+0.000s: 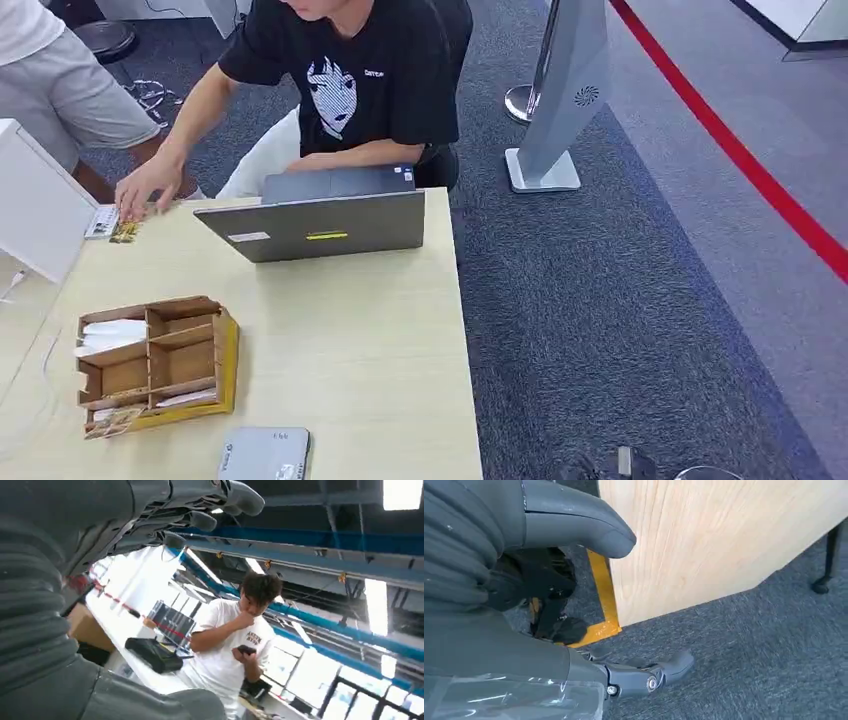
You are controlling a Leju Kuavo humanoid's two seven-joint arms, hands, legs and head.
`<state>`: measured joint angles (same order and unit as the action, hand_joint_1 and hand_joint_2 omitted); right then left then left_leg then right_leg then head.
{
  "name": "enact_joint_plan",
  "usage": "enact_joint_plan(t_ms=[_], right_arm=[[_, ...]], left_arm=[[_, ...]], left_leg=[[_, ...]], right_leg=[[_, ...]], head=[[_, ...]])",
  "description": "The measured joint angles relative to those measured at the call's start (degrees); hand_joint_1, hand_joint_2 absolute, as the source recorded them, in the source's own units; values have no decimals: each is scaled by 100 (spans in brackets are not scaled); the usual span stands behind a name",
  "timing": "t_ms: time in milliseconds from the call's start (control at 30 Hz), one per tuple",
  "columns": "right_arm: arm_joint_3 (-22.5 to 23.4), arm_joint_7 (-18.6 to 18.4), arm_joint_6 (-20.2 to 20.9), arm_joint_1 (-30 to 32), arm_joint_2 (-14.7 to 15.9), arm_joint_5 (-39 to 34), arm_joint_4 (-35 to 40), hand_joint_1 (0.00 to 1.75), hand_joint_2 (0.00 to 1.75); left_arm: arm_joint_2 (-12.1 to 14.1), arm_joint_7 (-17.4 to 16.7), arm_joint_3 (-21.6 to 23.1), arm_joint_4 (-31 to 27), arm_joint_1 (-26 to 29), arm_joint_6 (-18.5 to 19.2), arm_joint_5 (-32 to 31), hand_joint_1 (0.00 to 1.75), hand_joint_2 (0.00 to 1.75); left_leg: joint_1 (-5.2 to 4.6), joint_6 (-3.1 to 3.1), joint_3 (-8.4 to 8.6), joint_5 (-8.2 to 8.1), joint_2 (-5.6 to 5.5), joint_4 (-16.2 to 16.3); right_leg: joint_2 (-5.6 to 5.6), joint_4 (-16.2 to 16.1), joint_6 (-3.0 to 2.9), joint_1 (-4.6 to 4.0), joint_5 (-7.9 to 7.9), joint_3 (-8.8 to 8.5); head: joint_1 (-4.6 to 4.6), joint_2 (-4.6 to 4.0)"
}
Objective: Pass the card to the sensor for recognition and then transmit it.
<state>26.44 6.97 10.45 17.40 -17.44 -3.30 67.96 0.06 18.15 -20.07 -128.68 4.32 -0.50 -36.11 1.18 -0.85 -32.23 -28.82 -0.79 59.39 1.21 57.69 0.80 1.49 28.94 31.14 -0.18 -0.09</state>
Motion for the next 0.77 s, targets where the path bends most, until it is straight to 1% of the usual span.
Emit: enact_joint_plan(t_ms=[33, 100, 133, 200, 267, 333, 433, 533, 567, 600, 667, 767], right_arm=[[-48, -13, -41, 65, 0, -89, 84, 0, 175], [-74, -26, -63, 188, 0, -210, 197, 0, 175], [-74, -31, -68, 237, 0, -275, 258, 0, 175], [-81, -33, -87, 308, 0, -371, 373, 0, 175], [-85, -70, -133, 363, 0, -467, 458, 0, 175], [-94, -92, -144, 406, 0, -559, 537, 0, 175], [-103, -100, -179, 443, 0, -699, 633, 0, 175], [-103, -98, -188, 444, 0, -706, 686, 0, 175], [-103, -98, -177, 439, 0, -706, 695, 0, 175], [-96, -98, -159, 432, 0, -706, 695, 0, 175], [-61, -100, -98, 404, 0, -706, 693, 0, 175], [-8, -101, 5, 335, 0, -706, 668, 0, 175]], left_arm=[[-273, 197, -262, -223, 156, 71, 550, 0, 175], [-745, 505, -800, -489, 371, 304, 1403, 0, 175], [-931, 614, -1154, -596, 457, 383, 1818, 0, 175], [-1264, 646, -1776, -727, 616, 346, 2353, 0, 175], [-1443, 598, -2151, -734, 710, 149, 2661, 0, 175], [-1588, 464, -2432, -703, 794, -178, 2938, 0, 175], [-1743, 201, -2731, -428, 921, -751, 3337, 0, 175], [-1848, -218, -2889, 72, 1061, -1323, 3845, 0, 175], [-1876, -295, -2934, 293, 1090, -1445, 4047, 0, 175], [-1903, -362, -2965, 478, 1114, -1511, 4147, 0, 175], [-1946, -634, -3009, 900, 1156, -1609, 4216, 0, 175], [-1984, -1026, -3107, 1650, 1137, -1521, 3971, 0, 175]], left_leg=[[-1, 4, -1, -3, 3, -1], [0, 4, -4, -3, -1, 0], [0, 4, -2, -3, -3, 0], [0, 5, -1, -4, -1, 0], [0, 5, -1, -4, -2, 0], [0, 5, 0, -4, -2, -1], [1, 5, 3, -3, -1, -1], [1, 4, 4, -2, -1, -1], [1, 4, 4, -2, -1, -1], [1, 4, 4, -2, -2, -1], [0, 4, 4, -2, -3, -1], [-1, 5, 5, -3, -1, 0]], right_leg=[[3, 0, 3, 0, 3, -1], [-3, -2, 7, 0, 6, 0], [-4, -2, 10, 0, 8, 0], [-2, -2, 10, 0, 8, 0], [-5, -3, 9, 0, 9, 1], [-5, -3, 9, 0, 9, 0], [-3, -2, 9, 0, 8, -1], [-3, -2, 9, 0, 8, -3], [-3, -2, 9, 0, 8, -4], [-4, -2, 9, 0, 8, -4], [-5, -3, 9, 1, 8, -6], [-3, -3, 11, 2, 6, -6]], head=[[-4, 0], [0, 0], [2, 0], [0, 0], [-2, 0], [-2, 0], [0, 0], [-2, 0], [-2, 0], [0, 0], [0, 0], [0, 0]])
